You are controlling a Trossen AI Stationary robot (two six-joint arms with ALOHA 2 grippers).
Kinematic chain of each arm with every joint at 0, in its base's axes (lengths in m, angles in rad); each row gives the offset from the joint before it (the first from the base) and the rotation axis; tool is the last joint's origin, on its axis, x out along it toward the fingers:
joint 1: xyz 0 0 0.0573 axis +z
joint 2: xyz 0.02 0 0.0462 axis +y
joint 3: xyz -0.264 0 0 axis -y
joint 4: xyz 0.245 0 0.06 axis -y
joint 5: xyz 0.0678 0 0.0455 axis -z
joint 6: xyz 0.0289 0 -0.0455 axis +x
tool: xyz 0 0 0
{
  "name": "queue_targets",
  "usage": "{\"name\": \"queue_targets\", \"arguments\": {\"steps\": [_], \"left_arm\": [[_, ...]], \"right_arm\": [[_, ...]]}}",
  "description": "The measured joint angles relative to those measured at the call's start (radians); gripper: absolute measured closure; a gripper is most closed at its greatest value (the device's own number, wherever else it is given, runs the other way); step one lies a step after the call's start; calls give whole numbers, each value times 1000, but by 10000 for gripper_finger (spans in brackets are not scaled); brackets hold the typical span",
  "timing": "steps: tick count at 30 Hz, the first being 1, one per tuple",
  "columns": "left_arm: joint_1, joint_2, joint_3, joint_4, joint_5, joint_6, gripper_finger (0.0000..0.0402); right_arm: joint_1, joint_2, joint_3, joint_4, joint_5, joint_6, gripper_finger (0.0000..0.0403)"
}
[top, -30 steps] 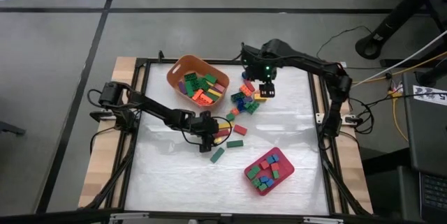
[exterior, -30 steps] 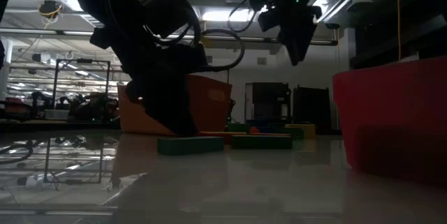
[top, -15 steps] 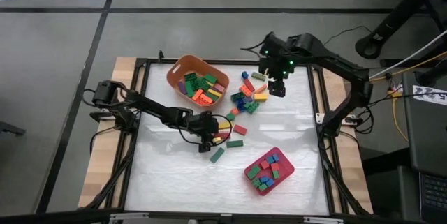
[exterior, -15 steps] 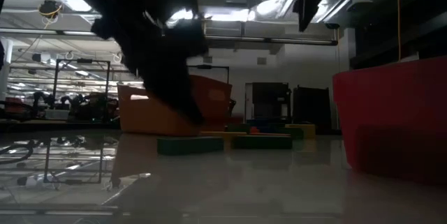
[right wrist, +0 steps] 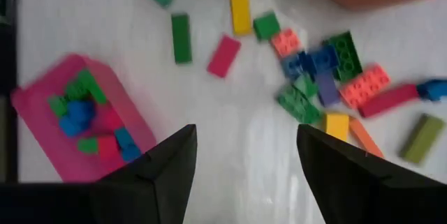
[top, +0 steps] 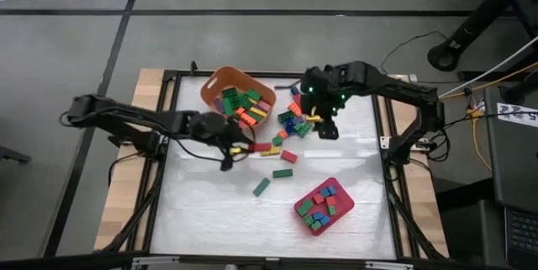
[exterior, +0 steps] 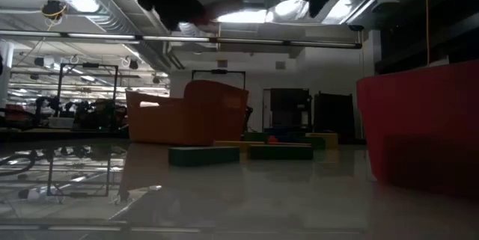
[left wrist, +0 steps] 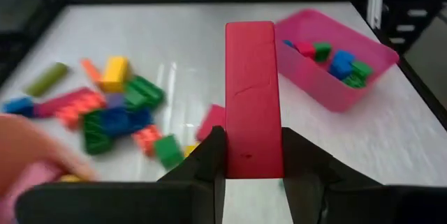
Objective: Sort blocks by size
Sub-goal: Put the large red block into the orange bin
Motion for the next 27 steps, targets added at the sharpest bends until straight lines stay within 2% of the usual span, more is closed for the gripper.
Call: {"name": "queue_targets", "arguments": {"steps": [4, 7, 12, 16, 19, 23, 27], "left_arm": [[24, -98, 0, -55, -36, 40, 313], [48, -147, 0, -93, -70, 50, 312], [110, -182, 0, -185, -157, 64, 313], [186, -174, -8, -218, -231, 80, 308], [255, -154, -24, -229, -235, 101, 306], [334, -116, -47, -221, -235, 139, 305], [398, -69, -71, -190, -235, 153, 298]], "right_arm": [[6, -25, -1, -54, 103, 61, 157], [3, -105, -80, 48, 161, 77, 157], [7, -309, -448, 412, 132, 104, 157], [7, -431, -743, 743, 122, 266, 157], [7, -450, -904, 976, 57, 425, 157], [10, -429, -1042, 1227, -30, 570, 157], [48, -376, -1113, 1351, -35, 619, 157]]}}
